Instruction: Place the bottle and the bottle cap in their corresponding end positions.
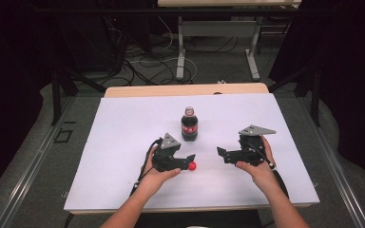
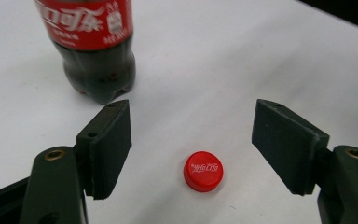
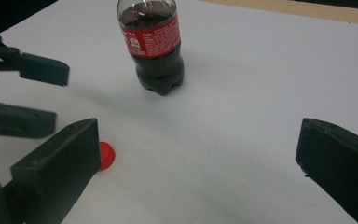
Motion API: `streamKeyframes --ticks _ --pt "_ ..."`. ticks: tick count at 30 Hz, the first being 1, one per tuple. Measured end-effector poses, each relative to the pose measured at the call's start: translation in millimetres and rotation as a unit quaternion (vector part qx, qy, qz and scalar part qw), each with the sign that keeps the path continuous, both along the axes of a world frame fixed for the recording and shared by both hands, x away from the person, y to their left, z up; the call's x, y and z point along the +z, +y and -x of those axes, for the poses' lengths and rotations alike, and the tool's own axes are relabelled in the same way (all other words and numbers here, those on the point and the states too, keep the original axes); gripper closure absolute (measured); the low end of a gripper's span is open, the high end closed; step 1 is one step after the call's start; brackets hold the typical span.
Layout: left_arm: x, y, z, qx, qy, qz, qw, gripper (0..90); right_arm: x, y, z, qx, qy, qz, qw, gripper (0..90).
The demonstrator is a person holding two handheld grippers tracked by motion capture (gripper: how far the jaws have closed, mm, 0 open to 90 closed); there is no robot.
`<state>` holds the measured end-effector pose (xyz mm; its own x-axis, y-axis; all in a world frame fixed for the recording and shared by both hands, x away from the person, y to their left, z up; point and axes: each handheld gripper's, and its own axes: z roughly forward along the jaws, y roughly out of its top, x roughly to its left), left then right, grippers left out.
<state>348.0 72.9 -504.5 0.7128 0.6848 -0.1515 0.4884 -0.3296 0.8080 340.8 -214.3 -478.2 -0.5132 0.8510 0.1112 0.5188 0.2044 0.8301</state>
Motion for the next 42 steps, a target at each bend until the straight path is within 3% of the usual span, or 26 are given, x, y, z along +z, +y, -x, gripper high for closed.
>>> streamKeyframes --ticks 4,7,9,13,21,30,33,35,39,42 --pt "16.2 21.9 1.5 0.008 -0.011 0.014 0.9998 26.9 0.6 -2.1 1.1 -0.002 0.004 0.001 1.0000 0.0" --pt "24.6 41.8 4.2 0.034 -0.019 0.026 0.9989 16.0 1.4 -4.5 0.7 -0.009 -0.004 0.003 0.9999 0.0" --pt "28.8 57.0 5.6 0.049 -0.021 0.034 0.9980 15.3 2.3 -7.6 0.2 -0.009 -0.001 0.007 0.9999 0.0" --pt "30.6 87.0 5.1 0.094 -0.021 0.031 0.9948 3.9 2.1 -13.1 -0.7 -0.015 0.000 0.009 0.9998 0.0" --pt "15.5 141.6 5.0 0.178 -0.007 0.045 0.9830 0.5 -2.4 -33.1 1.7 -0.041 0.001 0.006 0.9992 0.0" --pt "-5.3 175.0 6.6 0.227 0.003 0.043 0.9730 0.5 -23.3 -70.4 4.4 -0.089 0.009 0.003 0.9960 0.0" --pt "-10.6 182.1 6.8 0.237 0.000 0.040 0.9708 0.5 -32.1 -81.8 2.9 -0.105 0.002 0.001 0.9944 0.0" --pt "-14.4 185.7 7.4 0.236 -0.004 0.035 0.9711 0.4 -38.2 -88.3 1.2 -0.112 0.001 0.001 0.9937 0.0" --pt "-21.4 190.8 8.7 0.247 -0.016 0.028 0.9686 0.4 -47.9 -99.2 -1.2 -0.137 0.003 -0.004 0.9906 0.0" --pt "-26.1 194.4 8.7 0.248 -0.021 0.025 0.9682 0.4 -55.3 -107.2 -2.7 -0.149 0.003 -0.006 0.9889 0.0"
